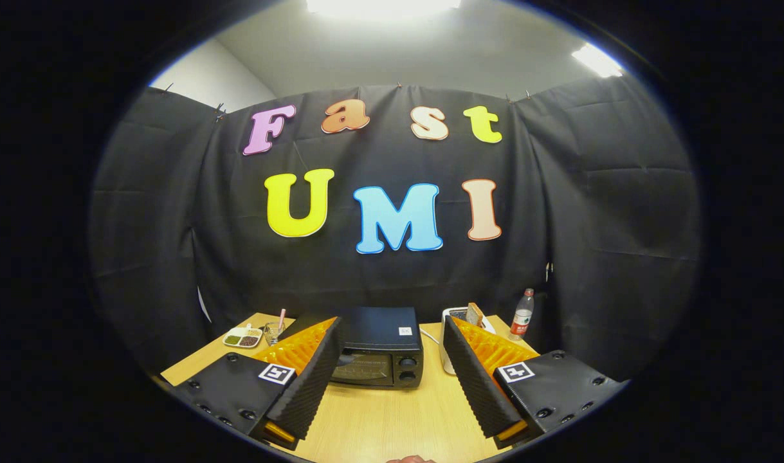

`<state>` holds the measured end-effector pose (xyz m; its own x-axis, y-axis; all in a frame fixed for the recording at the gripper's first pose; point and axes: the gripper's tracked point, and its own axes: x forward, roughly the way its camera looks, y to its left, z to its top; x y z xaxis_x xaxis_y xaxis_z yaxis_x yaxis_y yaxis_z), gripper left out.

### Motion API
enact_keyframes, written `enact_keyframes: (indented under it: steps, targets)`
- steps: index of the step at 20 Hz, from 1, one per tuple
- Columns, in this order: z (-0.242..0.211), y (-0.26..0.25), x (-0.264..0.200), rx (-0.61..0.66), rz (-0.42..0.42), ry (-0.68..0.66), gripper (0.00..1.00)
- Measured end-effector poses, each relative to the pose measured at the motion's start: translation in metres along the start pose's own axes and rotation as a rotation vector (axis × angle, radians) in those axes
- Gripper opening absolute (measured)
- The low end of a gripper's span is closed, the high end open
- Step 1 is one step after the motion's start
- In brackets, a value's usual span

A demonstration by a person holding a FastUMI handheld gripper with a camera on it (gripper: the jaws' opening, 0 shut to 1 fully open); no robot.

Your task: Open the toaster oven, put the food inside, and close the toaster oven door.

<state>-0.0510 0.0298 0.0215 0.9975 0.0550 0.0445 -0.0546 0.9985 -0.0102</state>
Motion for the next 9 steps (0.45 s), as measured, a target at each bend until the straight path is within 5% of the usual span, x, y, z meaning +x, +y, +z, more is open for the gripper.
enact_keyframes:
  steps: [9]
  targets:
    - [0.01,0.018,0.01,-0.007,0.052,-0.023,0.99]
